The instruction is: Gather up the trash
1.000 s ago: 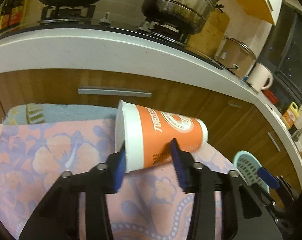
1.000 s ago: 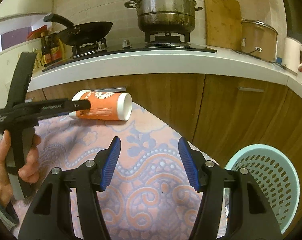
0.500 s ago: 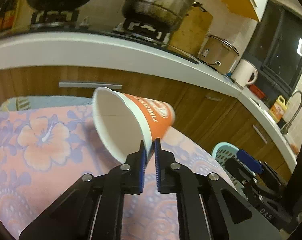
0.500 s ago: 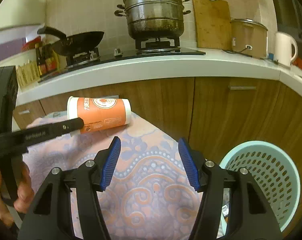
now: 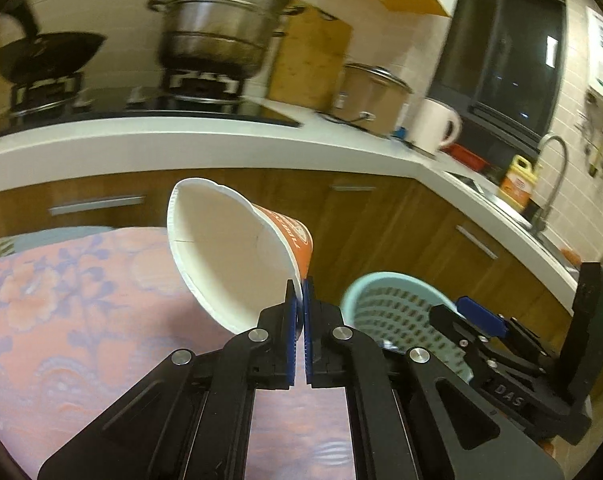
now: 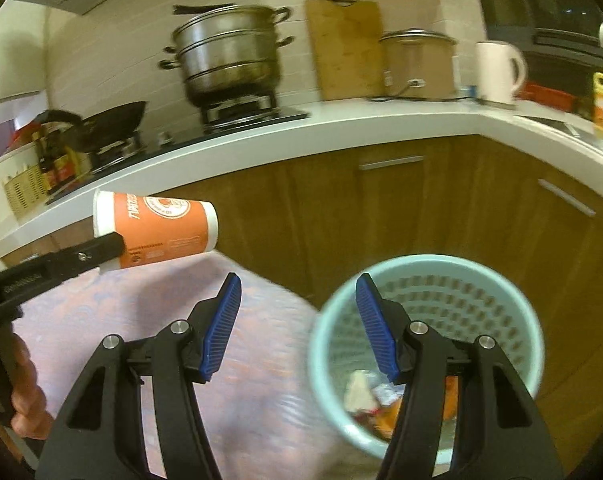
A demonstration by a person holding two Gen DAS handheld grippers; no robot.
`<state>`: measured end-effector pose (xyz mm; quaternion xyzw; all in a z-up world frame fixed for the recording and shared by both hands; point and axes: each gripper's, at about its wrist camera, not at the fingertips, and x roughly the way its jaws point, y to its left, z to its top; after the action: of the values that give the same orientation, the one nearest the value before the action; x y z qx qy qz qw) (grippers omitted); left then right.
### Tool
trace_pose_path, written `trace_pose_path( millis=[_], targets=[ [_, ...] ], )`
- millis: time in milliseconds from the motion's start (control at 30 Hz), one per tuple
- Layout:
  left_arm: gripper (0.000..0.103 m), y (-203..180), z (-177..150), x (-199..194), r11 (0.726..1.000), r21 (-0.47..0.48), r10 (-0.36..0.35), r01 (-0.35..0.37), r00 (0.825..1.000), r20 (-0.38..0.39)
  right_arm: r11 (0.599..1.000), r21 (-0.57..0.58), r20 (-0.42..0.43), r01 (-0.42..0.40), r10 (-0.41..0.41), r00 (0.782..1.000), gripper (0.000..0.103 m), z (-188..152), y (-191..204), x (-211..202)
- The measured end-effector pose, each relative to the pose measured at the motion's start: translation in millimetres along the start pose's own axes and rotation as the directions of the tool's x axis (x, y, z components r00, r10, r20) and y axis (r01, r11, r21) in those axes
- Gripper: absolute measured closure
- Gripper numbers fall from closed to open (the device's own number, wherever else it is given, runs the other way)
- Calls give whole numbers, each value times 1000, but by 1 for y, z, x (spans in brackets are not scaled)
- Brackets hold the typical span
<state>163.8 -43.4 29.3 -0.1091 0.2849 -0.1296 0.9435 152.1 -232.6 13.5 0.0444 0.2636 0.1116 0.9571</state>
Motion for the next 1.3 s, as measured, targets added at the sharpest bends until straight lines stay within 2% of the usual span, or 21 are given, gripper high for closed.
trace_pose_path(
  millis=[300, 500, 533, 567, 667, 767, 833, 967, 1067, 1133, 1200, 1300],
  targets=[
    [102, -75, -10, 39, 990, 100, -89, 97, 993, -77, 987, 59, -11, 151, -151, 988, 47, -3, -67, -15],
    [101, -112, -21, 86, 977, 153, -121, 151, 974, -193, 968, 119, -69, 222, -215, 974, 47, -12, -102, -10],
    [94, -114, -23, 92, 976, 149, -124, 158, 969, -213, 966, 124, -74, 227, -220, 973, 47, -13, -105, -9],
    [83, -115, -25, 96, 976, 150, -122, 159, 966, -227, 965, 129, -79, 230, -221, 972, 47, -15, -107, -8],
    [67, -108, -32, 100, 978, 163, -92, 133, 968, -235, 961, 148, -98, 233, -220, 971, 47, -19, -115, -4],
    [66, -97, -38, 101, 980, 159, -75, 116, 967, -245, 962, 154, -109, 228, -213, 971, 47, -20, -116, 1],
    [64, -86, -38, 95, 985, 143, -65, 101, 970, -236, 963, 146, -111, 224, -209, 971, 47, -20, -110, 2],
    [49, -67, -36, 70, 992, 114, -32, 52, 985, -169, 969, 117, -103, 219, -208, 973, 47, -21, -93, -5],
    [44, -58, -36, 44, 991, 128, 44, -32, 994, -96, 972, 103, -92, 210, -201, 975, 47, -22, -79, -14],
    [38, -55, -37, 23, 988, 129, 92, -86, 995, -36, 977, 86, -78, 196, -189, 979, 46, -25, -65, -24],
    [35, -51, -39, 3, 983, 131, 125, -125, 992, 7, 978, 67, -63, 198, -194, 979, 37, -29, -52, -34],
    [29, -49, -44, -17, 971, 169, 163, -168, 986, 43, 986, 57, -46, 159, -157, 987, 32, -35, -35, -49]
  ],
)
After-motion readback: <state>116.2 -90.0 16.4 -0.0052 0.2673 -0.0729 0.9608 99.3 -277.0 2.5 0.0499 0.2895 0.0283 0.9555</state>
